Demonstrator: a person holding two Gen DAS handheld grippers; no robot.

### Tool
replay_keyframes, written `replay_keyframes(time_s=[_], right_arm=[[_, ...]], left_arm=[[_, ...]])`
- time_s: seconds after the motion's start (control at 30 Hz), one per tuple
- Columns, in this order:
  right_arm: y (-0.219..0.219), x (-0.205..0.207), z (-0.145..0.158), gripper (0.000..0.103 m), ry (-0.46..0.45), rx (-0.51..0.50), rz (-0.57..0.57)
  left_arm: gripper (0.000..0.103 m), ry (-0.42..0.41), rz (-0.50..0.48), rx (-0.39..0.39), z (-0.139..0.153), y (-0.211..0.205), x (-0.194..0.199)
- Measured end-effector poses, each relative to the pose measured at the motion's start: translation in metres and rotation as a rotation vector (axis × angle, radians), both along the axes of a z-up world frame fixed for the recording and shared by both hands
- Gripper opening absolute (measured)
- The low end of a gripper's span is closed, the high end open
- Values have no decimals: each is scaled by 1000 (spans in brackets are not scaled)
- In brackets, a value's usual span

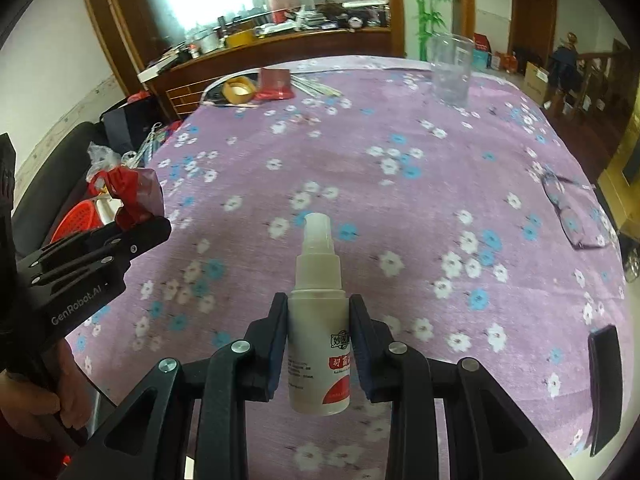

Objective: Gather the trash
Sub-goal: 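Carry the spray bottle and red packet over the red wastebasket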

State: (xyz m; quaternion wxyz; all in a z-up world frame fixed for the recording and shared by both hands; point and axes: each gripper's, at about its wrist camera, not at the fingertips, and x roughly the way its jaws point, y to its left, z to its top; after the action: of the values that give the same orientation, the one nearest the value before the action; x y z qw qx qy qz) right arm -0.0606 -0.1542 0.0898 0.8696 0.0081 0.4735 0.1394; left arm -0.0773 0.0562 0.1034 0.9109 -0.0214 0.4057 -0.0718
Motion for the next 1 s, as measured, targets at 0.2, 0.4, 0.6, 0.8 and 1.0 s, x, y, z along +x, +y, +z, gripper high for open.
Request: replay_keyframes(time_s=[0.2, 0.4, 0.6, 0.8, 1.0], right_arm=[[29, 3, 3, 32, -14, -30, 39], [52, 4, 7, 32, -41, -69, 73], [64, 4, 15, 32, -73, -74, 102], [74, 3, 23, 32, -102, -79, 128], [78, 3, 27, 33, -121, -84, 147]], left_arm=[[36, -20, 54, 11, 6, 27, -9], [36, -30, 93, 20, 10, 45, -17], [36, -50, 120, 31, 18, 53, -22], [36, -61, 144, 42, 22, 59, -25], [36, -70, 160, 47, 25, 63, -30]])
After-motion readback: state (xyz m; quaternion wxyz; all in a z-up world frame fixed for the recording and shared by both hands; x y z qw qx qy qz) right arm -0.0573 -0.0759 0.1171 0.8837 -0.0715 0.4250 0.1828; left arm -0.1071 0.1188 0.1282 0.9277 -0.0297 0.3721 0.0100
